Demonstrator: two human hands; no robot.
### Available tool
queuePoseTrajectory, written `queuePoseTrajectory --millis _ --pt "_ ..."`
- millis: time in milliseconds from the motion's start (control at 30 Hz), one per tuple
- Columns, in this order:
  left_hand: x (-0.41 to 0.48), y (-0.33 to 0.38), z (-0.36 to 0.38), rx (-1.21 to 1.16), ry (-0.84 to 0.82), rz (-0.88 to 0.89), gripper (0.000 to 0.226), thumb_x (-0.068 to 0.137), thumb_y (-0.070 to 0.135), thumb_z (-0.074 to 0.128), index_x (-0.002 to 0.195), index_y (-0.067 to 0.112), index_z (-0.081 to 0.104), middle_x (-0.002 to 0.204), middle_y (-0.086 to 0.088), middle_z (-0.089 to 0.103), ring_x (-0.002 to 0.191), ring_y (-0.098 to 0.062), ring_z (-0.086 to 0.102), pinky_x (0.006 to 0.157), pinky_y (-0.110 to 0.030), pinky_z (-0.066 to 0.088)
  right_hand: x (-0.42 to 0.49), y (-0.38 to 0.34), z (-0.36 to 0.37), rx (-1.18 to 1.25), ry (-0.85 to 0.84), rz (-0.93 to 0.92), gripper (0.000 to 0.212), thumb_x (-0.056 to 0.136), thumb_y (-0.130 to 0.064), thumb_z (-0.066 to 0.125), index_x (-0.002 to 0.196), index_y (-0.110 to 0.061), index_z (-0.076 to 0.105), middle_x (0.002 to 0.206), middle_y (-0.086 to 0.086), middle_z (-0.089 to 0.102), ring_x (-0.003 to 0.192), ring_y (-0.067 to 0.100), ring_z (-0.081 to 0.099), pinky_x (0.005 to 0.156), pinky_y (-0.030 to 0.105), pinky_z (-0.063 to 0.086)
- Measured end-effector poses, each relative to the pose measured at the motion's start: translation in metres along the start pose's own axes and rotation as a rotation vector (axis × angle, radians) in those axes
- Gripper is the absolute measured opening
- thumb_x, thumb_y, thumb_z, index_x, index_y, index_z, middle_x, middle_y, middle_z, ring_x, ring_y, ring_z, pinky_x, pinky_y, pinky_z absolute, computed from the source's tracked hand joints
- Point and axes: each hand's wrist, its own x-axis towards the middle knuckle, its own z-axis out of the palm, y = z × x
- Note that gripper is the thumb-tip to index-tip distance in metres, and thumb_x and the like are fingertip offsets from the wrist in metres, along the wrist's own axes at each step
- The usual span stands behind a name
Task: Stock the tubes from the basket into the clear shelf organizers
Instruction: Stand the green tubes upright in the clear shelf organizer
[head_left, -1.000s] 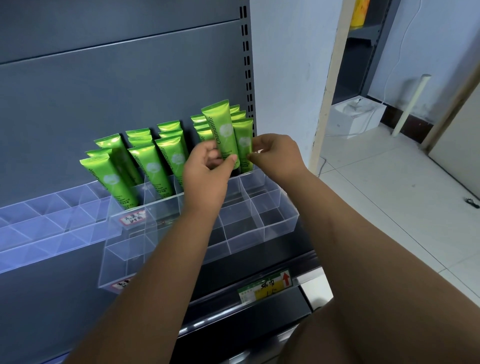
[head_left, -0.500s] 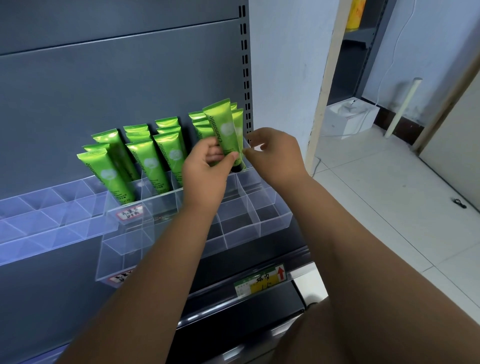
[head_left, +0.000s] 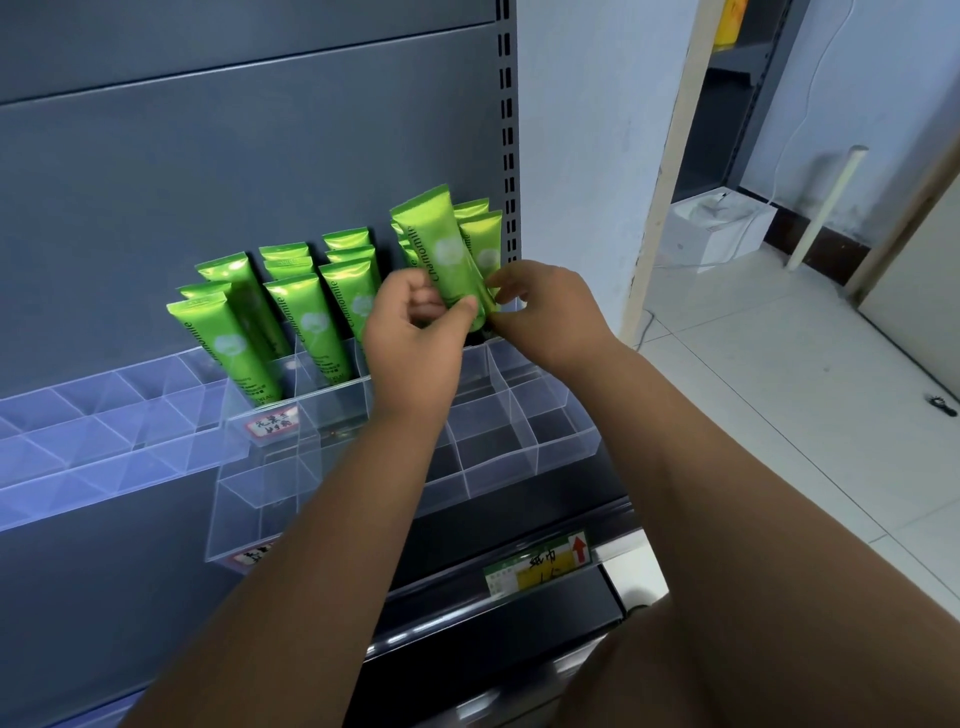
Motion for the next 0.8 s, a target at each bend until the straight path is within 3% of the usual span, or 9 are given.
queuePoseTrajectory --millis 133,200,333,467,600,700,800 --pt "-0.001 0.003 -0.006 -0.128 -0.063 -0.009 0.021 0.08 -0.001 0.069 0.079 0.007 0.049 0.074 -0.009 0.043 0.069 -0.019 0.042 0.06 -0.024 0.041 0.003 -0.003 0.003 0.013 0.016 0.029 0.037 0.08 -0.028 0.073 0.116 -0.023 0.071 0.098 -0.003 0.073 0.095 0.017 0.066 0.086 0.037 0.056" --pt "-0.001 0.005 -0.008 -0.175 -0.079 -0.022 0.021 0.077 0.001 0.066 0.085 -0.007 0.048 0.078 -0.015 0.045 0.07 -0.023 0.041 0.058 -0.026 0.04 0.006 -0.004 0.005 0.001 0.016 0.039 0.034 0.083 -0.029 0.074 0.117 -0.023 0.071 0.097 -0.003 0.073 0.095 0.018 0.066 0.085 0.035 0.055" --pt "-0.004 0.012 -0.008 -0.218 -0.041 -0.055 0.018 0.075 0.002 0.065 0.086 0.004 0.051 0.082 -0.015 0.049 0.072 -0.023 0.044 0.057 -0.023 0.042 0.011 -0.002 0.009 -0.028 0.027 0.088 0.026 0.086 -0.033 0.074 0.111 -0.024 0.073 0.099 -0.001 0.073 0.096 0.021 0.065 0.084 0.035 0.055" --pt "-0.004 0.01 -0.008 -0.202 -0.042 -0.052 0.023 0.076 0.002 0.066 0.093 -0.007 0.052 0.082 -0.016 0.05 0.072 -0.024 0.043 0.058 -0.025 0.041 0.014 -0.001 0.01 -0.027 0.02 0.101 0.022 0.084 -0.033 0.075 0.105 -0.024 0.073 0.098 -0.002 0.071 0.096 0.021 0.064 0.084 0.036 0.055" --pt "-0.003 0.009 -0.008 -0.169 -0.036 -0.059 0.024 0.076 0.004 0.067 0.092 -0.005 0.052 0.081 -0.016 0.049 0.072 -0.023 0.044 0.058 -0.026 0.041 0.015 0.004 0.006 -0.031 0.026 0.092 0.02 0.087 -0.03 0.073 0.105 -0.02 0.073 0.1 -0.002 0.072 0.096 0.02 0.064 0.084 0.034 0.054" --pt "-0.001 0.006 -0.008 -0.137 -0.041 -0.078 0.022 0.077 0.005 0.069 0.091 -0.002 0.053 0.082 -0.014 0.05 0.073 -0.022 0.046 0.06 -0.027 0.042 0.016 0.008 0.002 -0.072 0.022 0.073 0.017 0.091 -0.028 0.068 0.098 -0.014 0.075 0.098 0.002 0.074 0.092 0.022 0.065 0.082 0.034 0.054" --pt "0.001 0.004 -0.007 -0.105 -0.05 -0.094 0.03 0.079 0.003 0.071 0.093 -0.01 0.048 0.083 -0.013 0.05 0.074 -0.022 0.046 0.062 -0.032 0.042 0.015 0.012 -0.001 -0.077 0.029 0.083 0.019 0.092 -0.025 0.066 0.095 -0.008 0.074 0.094 0.009 0.074 0.09 0.027 0.066 0.081 0.035 0.055"
